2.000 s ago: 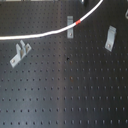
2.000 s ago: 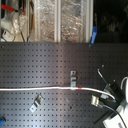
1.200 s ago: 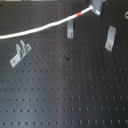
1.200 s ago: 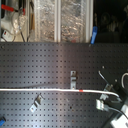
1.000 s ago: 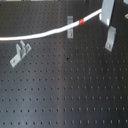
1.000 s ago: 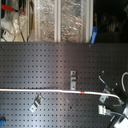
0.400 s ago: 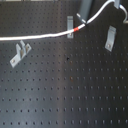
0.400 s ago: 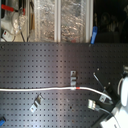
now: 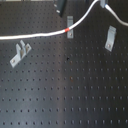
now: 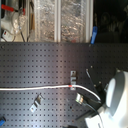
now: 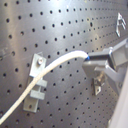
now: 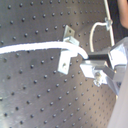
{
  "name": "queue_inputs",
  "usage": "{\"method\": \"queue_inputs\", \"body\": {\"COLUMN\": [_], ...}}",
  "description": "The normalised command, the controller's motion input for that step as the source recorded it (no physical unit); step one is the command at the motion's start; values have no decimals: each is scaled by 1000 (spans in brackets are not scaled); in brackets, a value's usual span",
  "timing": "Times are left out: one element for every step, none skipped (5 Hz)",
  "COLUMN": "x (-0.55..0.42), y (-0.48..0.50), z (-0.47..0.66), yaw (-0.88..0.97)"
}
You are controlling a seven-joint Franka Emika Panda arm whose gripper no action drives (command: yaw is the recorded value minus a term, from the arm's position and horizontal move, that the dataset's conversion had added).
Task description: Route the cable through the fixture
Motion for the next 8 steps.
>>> {"method": "queue_inputs", "body": {"x": [-115,149,131,-73,-338,-351,-153,5], "y": [182,-377,-585,-548,-350,45,202,295], "z": [-2,117,108,34,36,174,156,294], "yaw": [314,-20,-320,-363,-294,-460,-586,-663]}}
